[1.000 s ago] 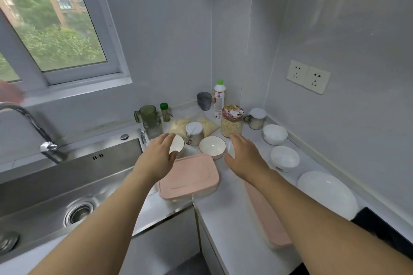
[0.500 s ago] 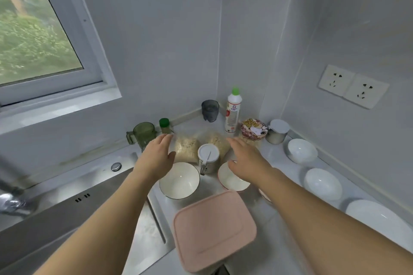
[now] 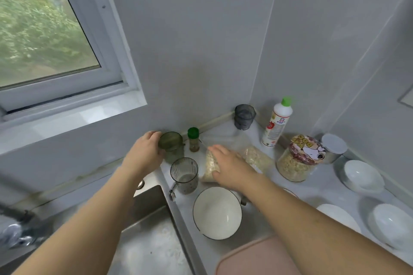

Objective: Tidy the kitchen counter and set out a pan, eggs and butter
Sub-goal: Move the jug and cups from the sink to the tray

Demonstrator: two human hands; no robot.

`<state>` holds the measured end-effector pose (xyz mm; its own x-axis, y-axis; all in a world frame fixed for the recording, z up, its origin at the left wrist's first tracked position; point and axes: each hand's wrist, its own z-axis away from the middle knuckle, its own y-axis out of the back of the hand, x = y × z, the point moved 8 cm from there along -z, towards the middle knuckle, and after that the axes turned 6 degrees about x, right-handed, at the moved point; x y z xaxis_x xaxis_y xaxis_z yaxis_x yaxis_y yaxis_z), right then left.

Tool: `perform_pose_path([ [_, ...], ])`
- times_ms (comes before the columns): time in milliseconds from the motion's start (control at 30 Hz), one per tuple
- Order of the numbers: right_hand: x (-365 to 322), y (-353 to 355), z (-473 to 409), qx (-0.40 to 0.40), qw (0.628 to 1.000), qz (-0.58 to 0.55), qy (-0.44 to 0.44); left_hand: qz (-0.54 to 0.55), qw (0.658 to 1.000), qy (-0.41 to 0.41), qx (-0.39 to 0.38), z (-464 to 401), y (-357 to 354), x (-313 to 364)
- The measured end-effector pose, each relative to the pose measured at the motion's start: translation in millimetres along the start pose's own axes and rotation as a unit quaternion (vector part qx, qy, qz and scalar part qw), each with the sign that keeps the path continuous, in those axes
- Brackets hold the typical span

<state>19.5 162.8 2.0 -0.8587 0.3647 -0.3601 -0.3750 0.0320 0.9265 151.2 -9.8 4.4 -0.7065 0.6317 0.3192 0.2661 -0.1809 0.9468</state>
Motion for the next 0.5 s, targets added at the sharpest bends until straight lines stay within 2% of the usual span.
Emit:
perform_pose_path([
  [167,-21.3,-35.6,-38.3,-0.056,0.998,-0.012,0.006,0.002,0.996,0.006,-0.087,-41.9,-26.2,-17.8],
  [333,-25.4,-63.0,-58.1,-0.117,0.993,-0.007,-0.004,-0.025,0.990,-0.005,-0.138,-71.0,-58.6,-21.4],
  [500,-22.4,-85.3,-67.7,-0.160,0.987,-0.020,-0.004,0.006,0.986,-0.007,-0.164,-89.7,-74.2,-23.1],
])
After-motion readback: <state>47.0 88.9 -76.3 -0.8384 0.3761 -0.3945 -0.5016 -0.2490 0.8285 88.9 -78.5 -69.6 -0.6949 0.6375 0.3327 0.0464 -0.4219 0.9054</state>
